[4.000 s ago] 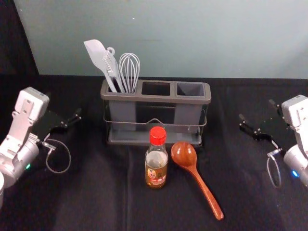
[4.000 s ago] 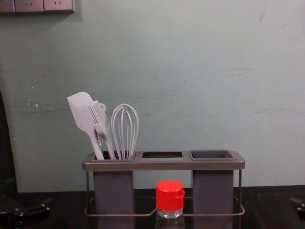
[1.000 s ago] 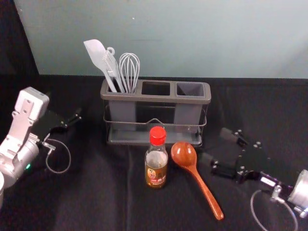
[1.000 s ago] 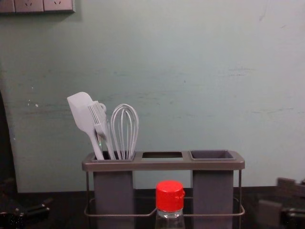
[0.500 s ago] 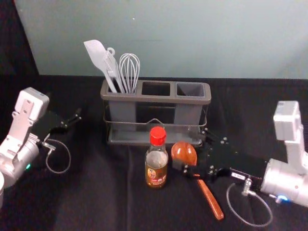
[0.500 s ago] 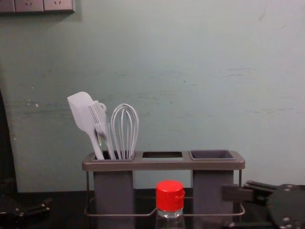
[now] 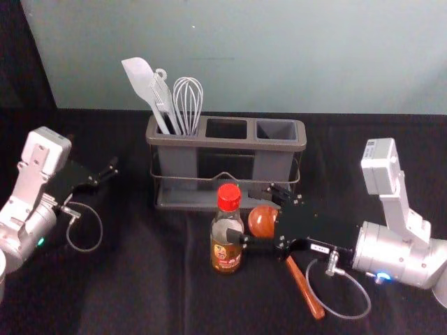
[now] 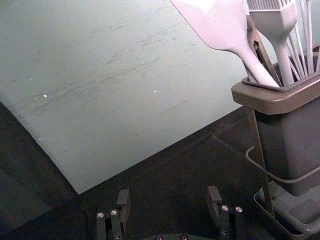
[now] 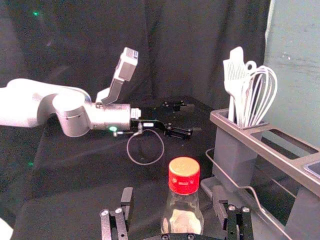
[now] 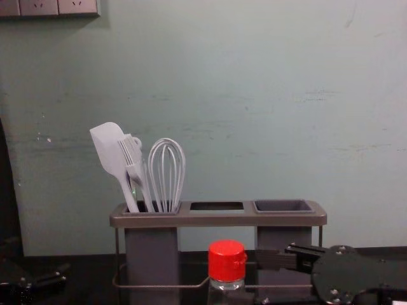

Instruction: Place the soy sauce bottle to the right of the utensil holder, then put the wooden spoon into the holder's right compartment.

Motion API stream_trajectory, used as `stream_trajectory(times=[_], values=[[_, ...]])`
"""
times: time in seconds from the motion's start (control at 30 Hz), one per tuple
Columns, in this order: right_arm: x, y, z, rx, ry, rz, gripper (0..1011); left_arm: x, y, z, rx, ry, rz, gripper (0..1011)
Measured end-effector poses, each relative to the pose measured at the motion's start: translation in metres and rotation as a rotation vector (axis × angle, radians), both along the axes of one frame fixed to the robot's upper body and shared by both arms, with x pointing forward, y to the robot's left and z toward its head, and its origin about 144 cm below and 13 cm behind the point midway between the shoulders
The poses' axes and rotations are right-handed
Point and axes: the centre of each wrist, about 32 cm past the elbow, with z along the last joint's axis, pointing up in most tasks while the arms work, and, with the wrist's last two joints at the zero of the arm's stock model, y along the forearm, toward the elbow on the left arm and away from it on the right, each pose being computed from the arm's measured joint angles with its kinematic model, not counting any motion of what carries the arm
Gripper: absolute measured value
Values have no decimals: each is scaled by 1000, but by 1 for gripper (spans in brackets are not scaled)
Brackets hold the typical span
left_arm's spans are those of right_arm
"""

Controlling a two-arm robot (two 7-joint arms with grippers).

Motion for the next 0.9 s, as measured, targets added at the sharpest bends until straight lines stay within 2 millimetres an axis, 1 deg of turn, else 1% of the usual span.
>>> stream_trajectory(times=[0.57, 0.9], values=[[23, 16, -1, 12, -16, 12, 1003, 0, 0, 0, 0, 0, 0, 1005], [25, 18, -2, 17, -16, 13, 1002, 0, 0, 0, 0, 0, 0, 1005]])
